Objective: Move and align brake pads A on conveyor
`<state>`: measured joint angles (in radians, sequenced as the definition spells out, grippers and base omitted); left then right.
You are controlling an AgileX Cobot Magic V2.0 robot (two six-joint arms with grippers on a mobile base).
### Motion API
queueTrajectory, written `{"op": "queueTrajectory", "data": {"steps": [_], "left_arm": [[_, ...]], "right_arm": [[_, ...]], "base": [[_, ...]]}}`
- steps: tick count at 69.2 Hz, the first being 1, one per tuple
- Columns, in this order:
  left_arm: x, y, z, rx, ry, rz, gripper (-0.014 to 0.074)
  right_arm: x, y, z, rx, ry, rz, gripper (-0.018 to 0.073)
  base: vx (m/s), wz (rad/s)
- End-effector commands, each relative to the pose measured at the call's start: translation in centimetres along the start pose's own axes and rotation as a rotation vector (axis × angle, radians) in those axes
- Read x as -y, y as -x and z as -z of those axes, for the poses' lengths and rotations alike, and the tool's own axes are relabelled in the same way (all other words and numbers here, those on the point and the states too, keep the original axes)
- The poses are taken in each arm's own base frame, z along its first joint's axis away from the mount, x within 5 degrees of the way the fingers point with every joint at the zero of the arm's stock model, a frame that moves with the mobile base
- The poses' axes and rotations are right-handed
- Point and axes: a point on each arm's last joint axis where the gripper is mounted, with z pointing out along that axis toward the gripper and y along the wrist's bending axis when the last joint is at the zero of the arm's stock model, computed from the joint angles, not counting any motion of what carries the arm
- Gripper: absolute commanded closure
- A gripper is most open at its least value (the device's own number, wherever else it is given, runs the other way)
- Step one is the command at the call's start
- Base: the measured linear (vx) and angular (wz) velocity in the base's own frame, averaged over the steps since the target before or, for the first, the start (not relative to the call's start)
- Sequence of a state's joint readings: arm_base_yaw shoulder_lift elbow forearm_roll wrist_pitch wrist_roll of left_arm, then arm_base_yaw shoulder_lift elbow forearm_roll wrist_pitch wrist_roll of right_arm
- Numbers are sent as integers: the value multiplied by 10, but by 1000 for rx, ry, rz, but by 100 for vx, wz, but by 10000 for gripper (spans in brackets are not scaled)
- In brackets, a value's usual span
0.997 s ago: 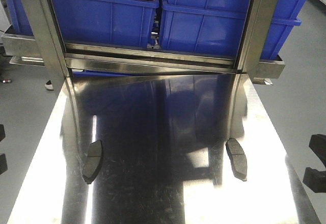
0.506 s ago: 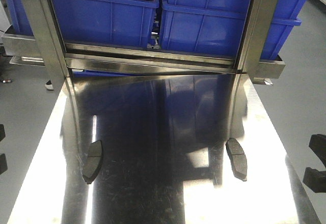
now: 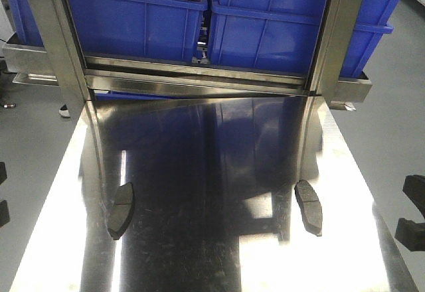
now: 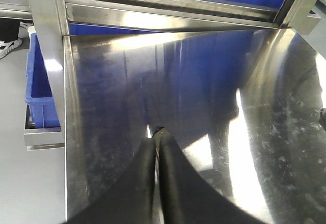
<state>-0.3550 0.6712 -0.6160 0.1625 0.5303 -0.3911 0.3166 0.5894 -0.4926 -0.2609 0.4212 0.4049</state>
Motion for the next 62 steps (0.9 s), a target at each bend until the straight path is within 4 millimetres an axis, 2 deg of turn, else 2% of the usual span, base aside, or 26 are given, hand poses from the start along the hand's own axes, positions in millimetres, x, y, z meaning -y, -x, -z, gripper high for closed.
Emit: {"op": "queueTrajectory", "data": {"steps": [1,8,14,22,27,47,53,62], "left_arm": [[5,14,4,94,-38,0,579],[5,14,4,94,-38,-1,468],[5,14,4,96,-39,-1,286],[5,14,4,96,-41,3,-27],[5,14,4,96,-41,4,-136],[8,17,4,117,-69,28,-82],[12,26,0,86,-80,-6,-68],[26,49,-18,4,-114,-83,-60]], "right_arm": [[-2,14,3,89,19,11,569],[-2,14,3,89,19,11,569],[-2,14,3,89,19,11,569],[-2,14,3,89,19,11,569],[-2,14,3,89,19,11,569],[-2,14,3,89,19,11,569],[-2,14,3,89,19,11,569],[-2,14,3,89,19,11,569]], "base": [[0,0],[0,0],[0,0],[0,0],[0,0],[0,0],[0,0],[0,0]]}}
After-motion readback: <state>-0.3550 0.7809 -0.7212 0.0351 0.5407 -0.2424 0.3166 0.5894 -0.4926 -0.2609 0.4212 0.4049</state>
